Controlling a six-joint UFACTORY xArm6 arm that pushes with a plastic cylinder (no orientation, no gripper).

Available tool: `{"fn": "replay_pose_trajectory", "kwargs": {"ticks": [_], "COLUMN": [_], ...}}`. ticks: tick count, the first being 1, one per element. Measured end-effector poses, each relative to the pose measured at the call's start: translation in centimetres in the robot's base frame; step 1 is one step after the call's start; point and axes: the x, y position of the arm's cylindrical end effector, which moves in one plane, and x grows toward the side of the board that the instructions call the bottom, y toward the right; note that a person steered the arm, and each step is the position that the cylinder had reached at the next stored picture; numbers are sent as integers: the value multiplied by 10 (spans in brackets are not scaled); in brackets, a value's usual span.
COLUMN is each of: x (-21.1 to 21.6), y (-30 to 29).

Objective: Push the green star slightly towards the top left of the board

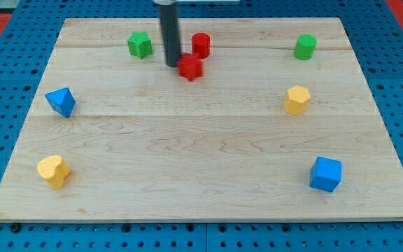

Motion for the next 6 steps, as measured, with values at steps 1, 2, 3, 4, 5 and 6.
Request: {"fn": "replay_pose_trajectory", "kwargs": {"ticks": [1,2,3,4,5,6], "x": [13,-33,-65,-73,-79,-95], "y": [26,-16,-49,-126,-102,-13]}}
